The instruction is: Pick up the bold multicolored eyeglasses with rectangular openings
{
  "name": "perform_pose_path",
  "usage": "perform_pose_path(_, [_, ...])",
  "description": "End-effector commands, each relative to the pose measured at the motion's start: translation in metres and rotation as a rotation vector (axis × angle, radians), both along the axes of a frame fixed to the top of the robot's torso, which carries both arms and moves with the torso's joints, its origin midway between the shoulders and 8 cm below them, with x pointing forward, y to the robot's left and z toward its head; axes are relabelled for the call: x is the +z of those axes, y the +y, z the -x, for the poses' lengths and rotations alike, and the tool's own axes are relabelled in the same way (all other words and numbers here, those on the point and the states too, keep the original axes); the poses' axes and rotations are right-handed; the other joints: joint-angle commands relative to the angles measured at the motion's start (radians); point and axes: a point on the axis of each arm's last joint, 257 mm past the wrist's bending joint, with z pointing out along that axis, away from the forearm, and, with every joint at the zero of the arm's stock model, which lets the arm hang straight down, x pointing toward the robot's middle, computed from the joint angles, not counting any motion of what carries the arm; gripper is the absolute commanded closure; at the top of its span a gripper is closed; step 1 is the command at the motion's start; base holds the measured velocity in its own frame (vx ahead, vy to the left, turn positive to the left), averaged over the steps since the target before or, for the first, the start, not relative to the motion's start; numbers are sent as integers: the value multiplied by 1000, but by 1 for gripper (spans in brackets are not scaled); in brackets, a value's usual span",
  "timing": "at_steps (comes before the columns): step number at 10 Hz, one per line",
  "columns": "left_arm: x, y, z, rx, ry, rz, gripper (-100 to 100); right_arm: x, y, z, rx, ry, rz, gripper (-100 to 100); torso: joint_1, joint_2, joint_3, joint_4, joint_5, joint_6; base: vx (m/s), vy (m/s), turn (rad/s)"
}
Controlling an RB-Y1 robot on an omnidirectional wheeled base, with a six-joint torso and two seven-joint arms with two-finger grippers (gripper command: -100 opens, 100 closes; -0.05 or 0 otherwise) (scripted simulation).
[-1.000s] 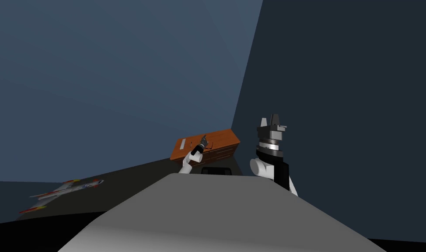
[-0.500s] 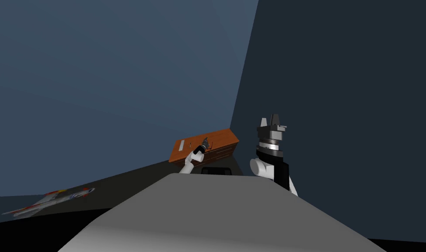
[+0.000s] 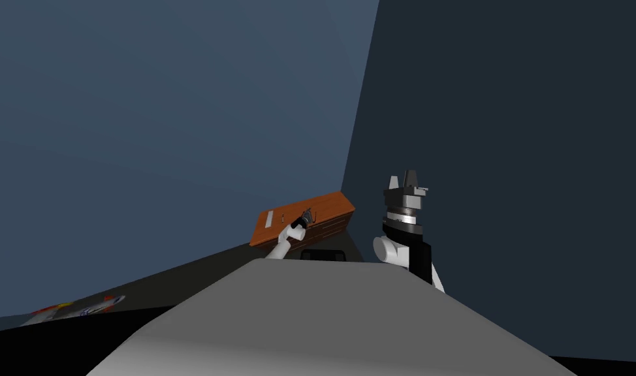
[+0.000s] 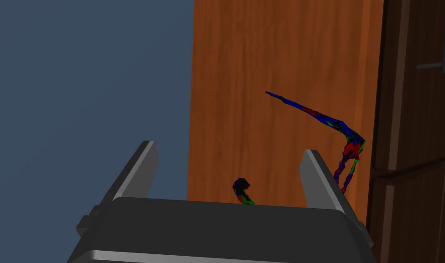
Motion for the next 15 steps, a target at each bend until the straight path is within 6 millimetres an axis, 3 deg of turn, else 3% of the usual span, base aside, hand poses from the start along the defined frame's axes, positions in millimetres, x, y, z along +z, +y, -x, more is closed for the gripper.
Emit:
perform_pose_path(1, [-11,-1,2,-2,30,-6,-100,0,0,0,0,0,0,0,0,0,0,0,0,0,-6,27,-52])
perform_pose_path(6, [-45,0,11,-12,150,-34,-100,0,0,0,0,0,0,0,0,0,0,0,0,0,-3,29,-81])
perform_pose_path(10, [-59,4,17,-10,196,-50,-100,0,0,0,0,0,0,0,0,0,0,0,0,-1,-3,23,-41])
perform_pose_path(15, [-94,22,33,0,334,-105,-100,0,0,0,0,0,0,0,1,0,0,0,0,0,-4,33,-96])
